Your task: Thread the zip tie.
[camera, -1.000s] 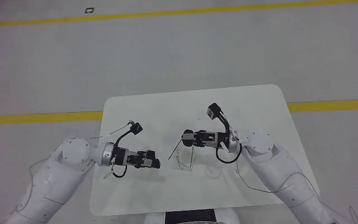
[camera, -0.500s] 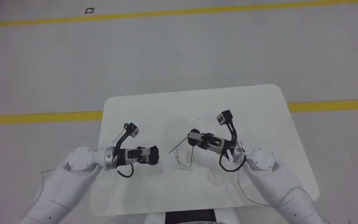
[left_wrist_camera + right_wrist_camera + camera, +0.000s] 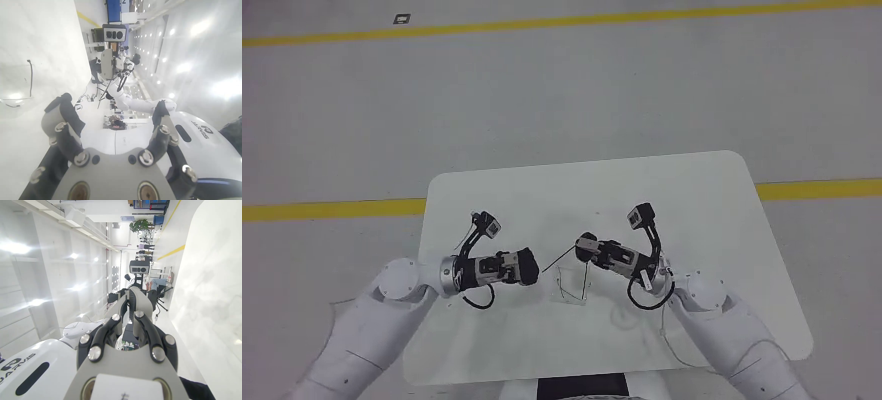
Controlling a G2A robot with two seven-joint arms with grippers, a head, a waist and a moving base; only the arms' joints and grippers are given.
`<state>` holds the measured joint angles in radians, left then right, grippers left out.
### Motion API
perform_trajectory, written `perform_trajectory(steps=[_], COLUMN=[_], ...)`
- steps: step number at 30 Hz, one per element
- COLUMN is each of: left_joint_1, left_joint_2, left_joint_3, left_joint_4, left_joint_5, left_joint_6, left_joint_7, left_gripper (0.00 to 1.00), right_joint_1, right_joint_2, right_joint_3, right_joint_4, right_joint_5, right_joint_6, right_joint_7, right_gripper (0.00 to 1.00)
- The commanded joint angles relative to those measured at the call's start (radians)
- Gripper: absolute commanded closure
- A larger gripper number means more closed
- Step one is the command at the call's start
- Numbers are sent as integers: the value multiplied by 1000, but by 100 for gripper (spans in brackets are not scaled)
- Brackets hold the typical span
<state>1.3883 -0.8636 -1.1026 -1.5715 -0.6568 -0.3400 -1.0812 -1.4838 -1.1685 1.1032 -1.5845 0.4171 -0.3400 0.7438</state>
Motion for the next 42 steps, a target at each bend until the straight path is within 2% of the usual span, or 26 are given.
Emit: perform_trajectory(steps=[1,4,9,15,18,21,23,24,31,32,36,42], left_joint_1=[0,8,20,32,38,37,28,23,23,26,31,21], left_joint_2=[0,-4,-18,-35,-49,-66,-78,-80,-80,-82,-88,-99], left_joint_3=[0,13,22,6,-5,-4,11,12,12,16,35,55], left_joint_4=[0,-4,11,24,24,35,39,46,46,44,54,72], left_joint_5=[0,-14,-42,-56,-73,-79,-90,-91,-91,-88,-86,-98], left_joint_6=[0,3,0,0,0,0,0,0,0,5,0,0], left_joint_7=[0,24,54,79,92,87,37,20,20,45,71,80], left_gripper=[0,0,0,0,0,0,0,0,0,0,0,0], right_joint_1=[0,-3,-9,-11,-13,-15,-8,-8,-8,-12,-20,-21], right_joint_2=[0,-3,-21,-49,-66,-81,-86,-86,-86,-88,-93,-99], right_joint_3=[0,-4,-24,-49,-63,-67,-67,-67,-67,-76,-98,-110], right_joint_4=[0,-1,2,37,56,75,90,90,90,80,73,83], right_joint_5=[0,7,55,52,62,80,47,47,47,56,62,65], right_joint_6=[0,0,0,0,0,0,0,0,0,6,0,0], right_joint_7=[0,-33,-99,-144,-144,-137,-122,-122,-122,-126,-136,-149], right_gripper=[100,100,100,100,100,100,100,100,100,100,100,100])
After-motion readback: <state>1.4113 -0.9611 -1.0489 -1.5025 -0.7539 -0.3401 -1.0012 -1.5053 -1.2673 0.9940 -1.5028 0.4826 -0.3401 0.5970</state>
